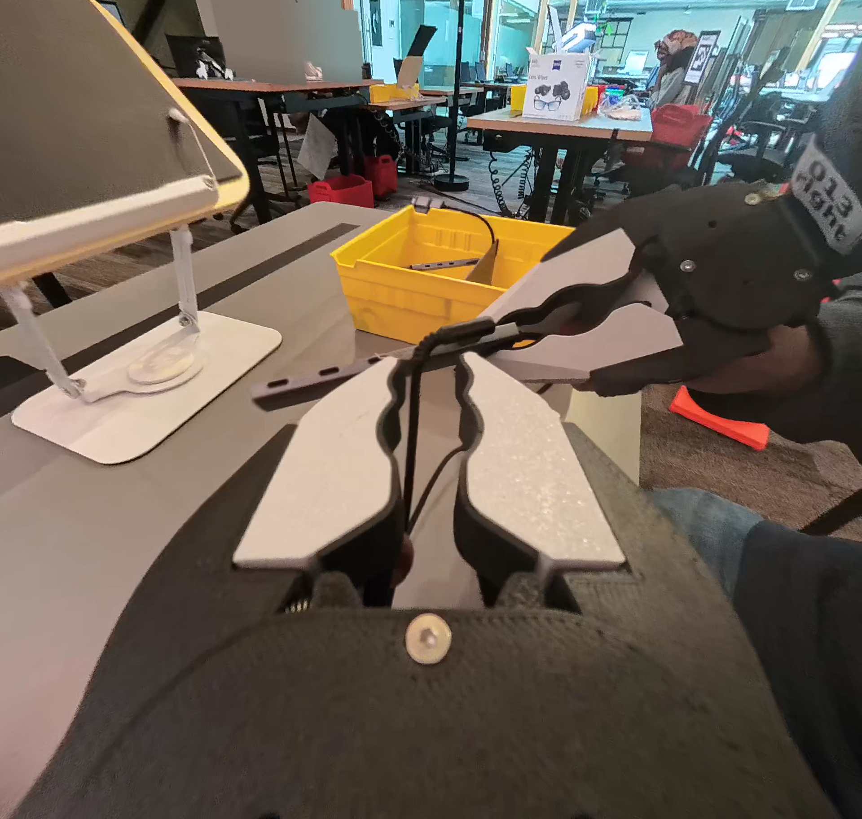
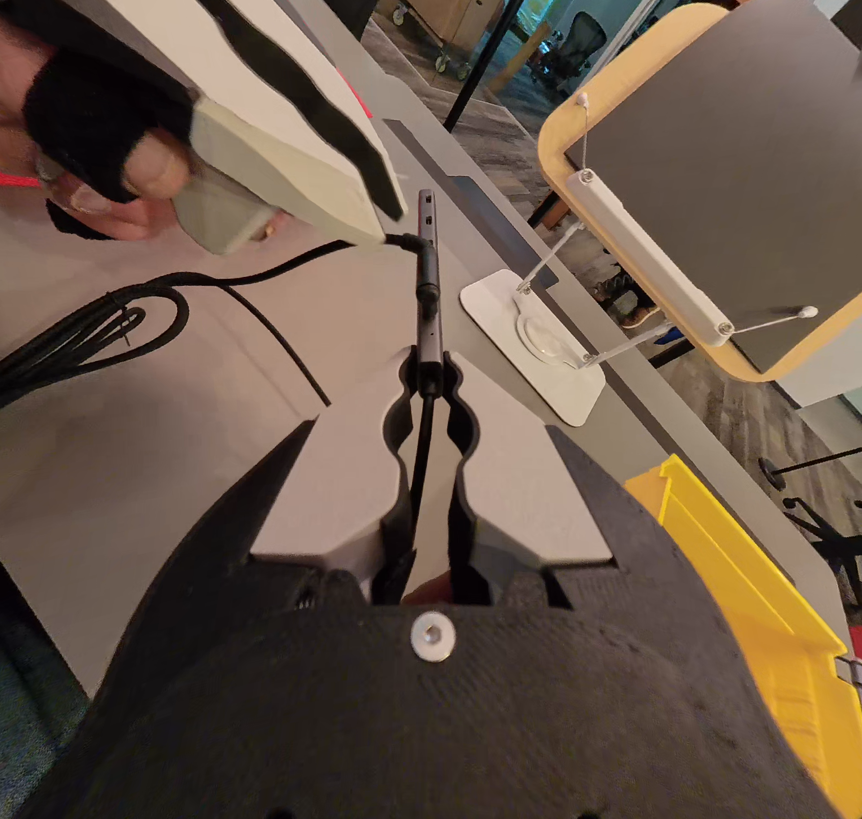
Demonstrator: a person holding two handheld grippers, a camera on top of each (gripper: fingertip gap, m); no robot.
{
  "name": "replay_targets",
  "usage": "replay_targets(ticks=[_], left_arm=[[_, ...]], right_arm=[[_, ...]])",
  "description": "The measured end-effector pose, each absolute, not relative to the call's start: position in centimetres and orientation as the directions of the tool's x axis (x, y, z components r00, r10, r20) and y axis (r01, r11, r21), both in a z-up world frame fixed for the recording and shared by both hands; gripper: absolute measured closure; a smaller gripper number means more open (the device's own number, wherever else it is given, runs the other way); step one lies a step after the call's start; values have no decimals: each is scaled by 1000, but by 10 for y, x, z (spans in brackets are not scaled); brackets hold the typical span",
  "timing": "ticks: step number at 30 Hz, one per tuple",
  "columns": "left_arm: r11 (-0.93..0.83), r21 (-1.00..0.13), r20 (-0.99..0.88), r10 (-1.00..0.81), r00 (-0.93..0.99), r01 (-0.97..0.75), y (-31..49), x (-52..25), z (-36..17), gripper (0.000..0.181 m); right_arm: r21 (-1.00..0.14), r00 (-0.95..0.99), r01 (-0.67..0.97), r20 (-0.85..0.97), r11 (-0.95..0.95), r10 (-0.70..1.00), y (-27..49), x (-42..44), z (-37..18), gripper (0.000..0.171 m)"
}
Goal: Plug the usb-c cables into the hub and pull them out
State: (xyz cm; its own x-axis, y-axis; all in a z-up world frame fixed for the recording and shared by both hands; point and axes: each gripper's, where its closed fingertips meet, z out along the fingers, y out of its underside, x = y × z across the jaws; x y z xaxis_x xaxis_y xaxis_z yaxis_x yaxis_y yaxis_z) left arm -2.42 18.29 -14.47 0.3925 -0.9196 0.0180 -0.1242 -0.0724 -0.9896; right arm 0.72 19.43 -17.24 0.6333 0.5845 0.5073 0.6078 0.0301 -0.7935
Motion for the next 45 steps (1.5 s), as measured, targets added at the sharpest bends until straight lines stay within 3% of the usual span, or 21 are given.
replay_targets(ticks=[10,16,24,28,31,37,41,45], left_arm=[[-88,-996,93,-850,518,36,223,-76,-111,153],[-119,-992,124,-819,560,46,235,-88,-121,154],[-155,-988,142,-822,551,22,236,-84,-138,157],[-172,-985,139,-828,544,-11,234,-77,-151,158],[-184,-983,143,-828,542,-22,235,-74,-158,158],[-204,-978,149,-828,541,-42,234,-70,-169,158],[-210,-976,146,-829,540,-59,233,-67,-175,158],[-221,-973,153,-828,540,-63,233,-66,-179,158]], right_arm=[[-920,785,392,340,11,518,209,50,-108,166],[-942,836,324,328,86,440,228,85,-31,165],[-911,889,371,405,183,212,257,182,88,165],[-867,875,464,481,183,61,263,233,120,166],[-826,835,547,549,134,-27,270,262,118,165],[-763,762,645,646,-33,-44,300,291,47,165],[-754,754,651,656,-92,-40,317,303,11,165],[-766,765,636,642,-97,-53,329,314,15,165]])
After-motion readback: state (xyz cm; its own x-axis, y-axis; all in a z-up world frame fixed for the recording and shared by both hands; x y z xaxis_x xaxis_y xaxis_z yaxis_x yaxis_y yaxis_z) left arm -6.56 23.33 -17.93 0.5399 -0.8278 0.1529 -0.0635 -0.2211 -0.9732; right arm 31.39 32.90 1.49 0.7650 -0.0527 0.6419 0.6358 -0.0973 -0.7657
